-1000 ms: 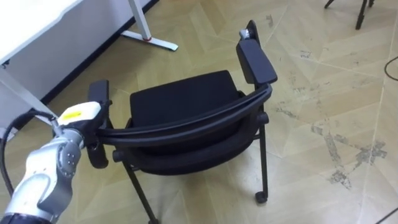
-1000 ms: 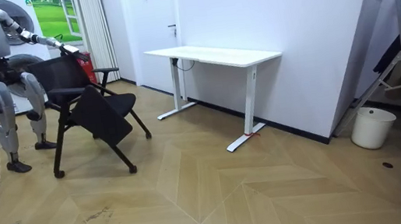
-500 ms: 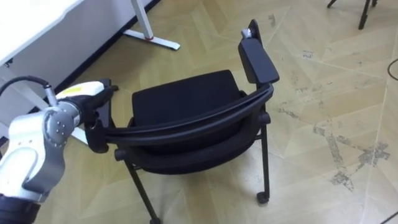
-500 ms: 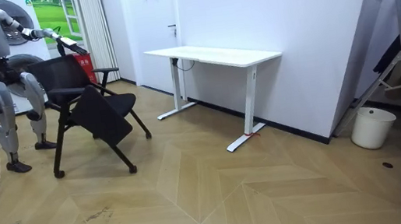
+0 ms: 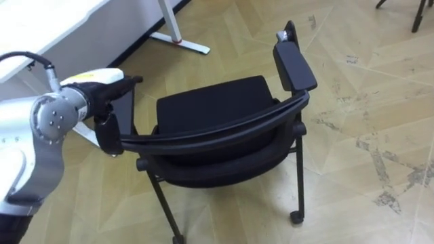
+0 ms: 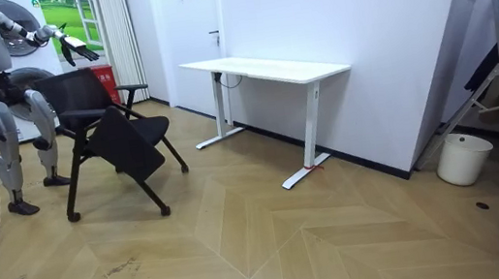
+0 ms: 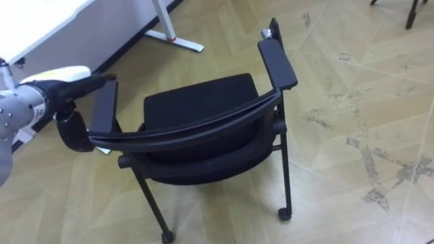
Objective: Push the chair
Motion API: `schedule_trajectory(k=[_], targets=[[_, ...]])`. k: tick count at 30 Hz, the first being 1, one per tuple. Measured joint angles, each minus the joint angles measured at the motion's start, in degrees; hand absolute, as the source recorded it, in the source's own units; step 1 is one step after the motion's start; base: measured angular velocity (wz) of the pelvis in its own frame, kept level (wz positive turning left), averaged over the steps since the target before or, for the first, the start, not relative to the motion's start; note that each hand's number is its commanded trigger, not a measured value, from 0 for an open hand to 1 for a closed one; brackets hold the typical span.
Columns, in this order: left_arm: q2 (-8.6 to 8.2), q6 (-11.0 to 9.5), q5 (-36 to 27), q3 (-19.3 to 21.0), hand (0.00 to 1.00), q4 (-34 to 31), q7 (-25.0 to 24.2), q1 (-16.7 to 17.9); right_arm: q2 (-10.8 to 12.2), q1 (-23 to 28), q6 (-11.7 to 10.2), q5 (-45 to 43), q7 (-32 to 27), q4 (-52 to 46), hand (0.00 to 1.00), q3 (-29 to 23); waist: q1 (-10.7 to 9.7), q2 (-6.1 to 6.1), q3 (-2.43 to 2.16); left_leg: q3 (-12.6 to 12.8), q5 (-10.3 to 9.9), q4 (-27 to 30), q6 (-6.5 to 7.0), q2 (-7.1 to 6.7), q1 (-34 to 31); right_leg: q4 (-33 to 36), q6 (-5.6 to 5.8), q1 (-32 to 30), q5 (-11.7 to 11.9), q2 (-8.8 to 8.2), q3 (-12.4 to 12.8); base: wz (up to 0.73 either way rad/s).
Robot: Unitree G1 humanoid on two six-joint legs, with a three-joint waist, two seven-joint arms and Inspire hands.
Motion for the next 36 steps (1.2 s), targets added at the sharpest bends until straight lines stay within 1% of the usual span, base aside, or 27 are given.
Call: schedule_trajectory(k=[1,2,3,5,7,12,15,17,19,23,24,25,27,29,30,31,32,33,34,35,36], targets=[[0.0,-0.07,-0.44,-0.15,0.0,-0.27,-0.38,0.0,0.0,0.06,0.0,0.01,0.21,0.0,0.0,0.35,-0.04,0.07,-0.04,-0.01,0.0,0.07,0.0,0.0,-0.02,0.0,0.0,0.03,0.0,0.0,-0.03,0.0],[-0.01,-0.1,-0.63,-0.16,0.0,-0.31,-0.61,0.0,0.0,0.07,0.0,-0.03,0.31,0.0,0.0,0.47,-0.07,-0.04,0.04,-0.01,0.0,0.08,0.0,0.01,-0.03,0.0,0.0,0.03,0.0,0.0,-0.02,0.0],[-0.01,-0.09,-0.87,-0.23,0.0,-0.29,-1.03,0.0,-0.01,0.04,0.0,-0.09,0.54,-0.01,0.0,0.62,-0.29,0.14,-0.08,-0.01,0.0,0.16,0.0,0.01,-0.03,0.0,0.0,0.02,0.0,0.0,0.03,0.0],[-0.01,-0.07,-0.86,-0.61,0.0,-0.27,-1.2,0.01,-0.01,0.0,0.0,-0.1,0.71,0.0,0.0,1.51,-0.67,-0.14,0.11,-0.01,0.0,0.27,0.0,0.01,-0.03,0.01,0.0,0.05,0.0,0.0,0.04,0.0],[-0.01,-0.07,-0.86,-1.97,0.0,-0.27,-1.23,0.01,-0.01,0.05,-0.01,-0.11,0.9,0.03,0.0,2.11,-0.97,-0.2,0.14,0.0,0.0,0.35,0.0,0.01,-0.06,0.03,0.0,0.04,0.0,0.0,0.07,0.0],[-0.05,-0.12,-1.1,-5.42,0.0,-0.1,-2.08,0.01,0.0,-0.12,-0.01,0.04,0.91,0.05,0.0,2.11,-1.51,-0.05,0.04,0.23,0.0,0.33,0.0,0.01,-0.1,0.06,-0.01,-0.16,0.0,0.01,0.5,-0.01],[-0.16,-0.09,-2.66,-6.92,0.0,1.74,-2.14,0.02,0.0,-0.18,0.04,0.35,0.44,0.05,0.0,2.2,-2.44,-0.07,0.06,0.23,0.0,0.22,0.0,-0.01,0.05,0.14,-0.01,0.04,0.01,0.0,0.83,0.0],[-0.35,-0.05,-2.67,-7.59,0.0,3.08,-2.14,0.02,0.0,-0.15,0.05,0.93,0.28,0.09,0.0,2.2,-2.63,-0.23,0.17,0.28,0.0,0.15,0.0,-0.01,0.02,0.14,-0.01,-0.05,0.01,0.02,1.06,-0.02],[-1.22,-0.03,-2.69,-7.66,0.0,5.01,-2.14,0.03,-0.01,0.03,0.24,1.26,0.22,0.17,0.0,2.11,-3.08,-0.21,0.15,0.49,0.0,0.14,0.0,-0.01,-0.04,0.16,-0.01,-0.36,0.01,0.02,0.98,-0.02],[-3.86,0.0,-2.69,-7.71,0.0,10.09,-2.14,0.08,0.03,-0.05,0.36,1.49,0.29,0.07,0.0,2.13,-3.99,-0.24,0.14,0.51,0.0,0.15,0.0,-0.02,0.02,0.36,-0.01,-0.38,0.01,0.02,0.97,0.0],[-4.12,0.0,-2.69,-7.75,0.0,10.44,-2.14,0.08,0.02,-0.05,0.35,1.49,0.28,0.04,0.0,2.13,-4.07,-0.24,0.14,0.52,0.0,0.16,0.0,-0.02,0.02,0.37,-0.01,-0.39,0.01,0.02,0.97,0.0],[-4.73,0.0,-2.7,-7.77,0.0,10.84,-2.14,0.12,0.02,-0.04,0.36,1.47,0.2,0.04,0.0,2.12,-4.07,-0.28,0.16,0.59,0.0,0.15,0.0,-0.02,0.02,0.4,-0.01,-0.43,0.01,0.01,1.0,0.0],[-5.24,-0.07,-2.67,-7.77,0.0,10.95,-1.87,0.54,0.03,-0.04,0.37,1.48,0.24,-0.01,0.0,2.11,-4.09,-0.34,0.14,0.64,0.0,0.14,0.0,-0.01,0.05,0.42,-0.01,-0.45,0.0,0.01,1.03,0.0],[-5.31,-0.05,-2.7,-7.77,0.0,11.0,-1.76,0.57,0.03,-0.03,0.38,1.6,0.22,-0.01,0.0,2.13,-4.15,-0.48,0.08,0.66,0.0,0.13,0.0,-0.01,0.09,0.42,-0.01,-0.43,0.0,0.01,1.05,0.0],[-5.51,-0.13,-2.68,-7.77,0.0,11.59,-1.26,0.57,0.03,-0.04,0.42,2.38,0.11,0.0,0.0,2.13,-4.29,-0.68,0.13,0.65,0.0,0.06,0.0,-0.01,0.2,0.42,-0.01,-0.34,0.0,0.01,1.12,0.0],[-6.03,-0.25,-2.06,-7.77,0.05,12.71,-0.45,0.57,0.08,-0.02,0.41,2.88,-0.11,-0.12,0.0,2.1,-4.46,-0.96,0.21,0.65,0.0,0.05,0.0,-0.01,0.28,0.43,-0.01,-0.28,0.01,0.01,1.07,0.0],[-6.47,-0.5,-1.39,-7.73,0.19,13.39,0.17,0.55,0.23,0.13,0.39,3.01,-0.39,-0.48,0.0,2.1,-4.47,-1.21,0.2,0.65,0.0,0.05,0.0,-0.01,0.4,0.45,-0.01,-0.23,0.01,0.02,1.15,0.0],[-6.66,-0.7,-1.41,-7.58,0.53,13.93,0.33,0.53,0.27,0.22,0.36,3.02,-0.47,-0.54,0.0,2.09,-4.48,-1.34,0.18,0.65,0.0,0.05,0.0,-0.01,0.48,0.47,-0.01,-0.17,0.01,0.03,1.17,0.0],[-7.15,-1.26,-1.47,-7.46,0.69,15.4,0.99,0.33,0.34,0.39,0.36,3.01,-0.82,-0.66,0.0,2.09,-4.66,-1.48,0.2,0.65,0.0,0.04,0.0,-0.01,0.94,0.53,-0.01,0.27,0.0,0.03,1.18,0.0],[-7.49,-1.56,-1.48,-7.45,1.0,16.53,1.68,0.24,0.37,0.42,0.37,3.0,-1.03,-0.7,0.0,2.09,-4.65,-1.49,0.18,0.72,0.0,0.03,0.0,-0.01,1.14,0.58,0.0,0.42,0.0,0.03,1.25,-0.07],[-8.03,-1.9,-1.48,-7.42,1.0,18.8,3.09,0.04,0.46,0.25,0.39,3.0,-1.21,-0.89,0.0,2.07,-4.61,-1.5,0.14,1.14,0.0,0.04,0.0,0.0,1.24,0.81,0.04,0.44,-0.08,0.03,1.73,-0.14]])
